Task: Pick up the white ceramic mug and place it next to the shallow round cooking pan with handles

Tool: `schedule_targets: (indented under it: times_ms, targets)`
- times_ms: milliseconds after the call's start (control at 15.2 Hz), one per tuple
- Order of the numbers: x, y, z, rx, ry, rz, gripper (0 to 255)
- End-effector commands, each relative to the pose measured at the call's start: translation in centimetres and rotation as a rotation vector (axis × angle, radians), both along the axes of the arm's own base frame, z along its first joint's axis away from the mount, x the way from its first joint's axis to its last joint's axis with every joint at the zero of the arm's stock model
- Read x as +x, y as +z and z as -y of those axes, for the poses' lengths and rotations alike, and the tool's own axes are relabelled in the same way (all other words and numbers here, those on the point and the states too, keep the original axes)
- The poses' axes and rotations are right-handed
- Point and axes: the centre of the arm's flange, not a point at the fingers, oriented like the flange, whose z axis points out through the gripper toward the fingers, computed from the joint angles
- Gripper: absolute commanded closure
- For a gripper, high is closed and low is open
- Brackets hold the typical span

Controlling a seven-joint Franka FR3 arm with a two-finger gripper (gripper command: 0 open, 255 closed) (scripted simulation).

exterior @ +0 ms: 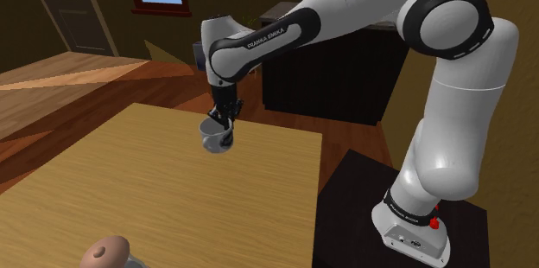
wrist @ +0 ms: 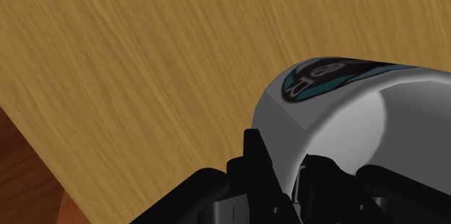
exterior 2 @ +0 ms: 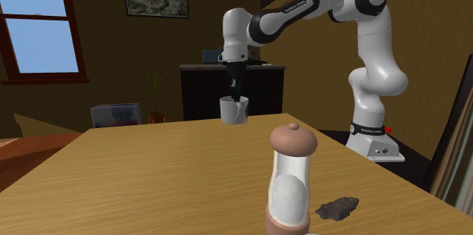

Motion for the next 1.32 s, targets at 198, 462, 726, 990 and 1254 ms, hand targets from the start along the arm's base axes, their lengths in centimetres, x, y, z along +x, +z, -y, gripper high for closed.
schedule_targets:
  times_ms: [198, 462, 726, 990, 1254]
  targets:
    - [0.0, 2.7, 0.0, 0.0, 0.0, 0.0, 255]
    - [0.0, 4.8, 0.0, 0.0, 0.0, 0.0, 255]
    - [0.0, 6.9, 0.0, 0.0, 0.0, 0.0, 255]
    - [0.0, 8.8, 0.0, 0.0, 0.0, 0.0, 255]
    - [-3.6, 8.5, -3.9, 0.0, 0.0, 0.0, 255]
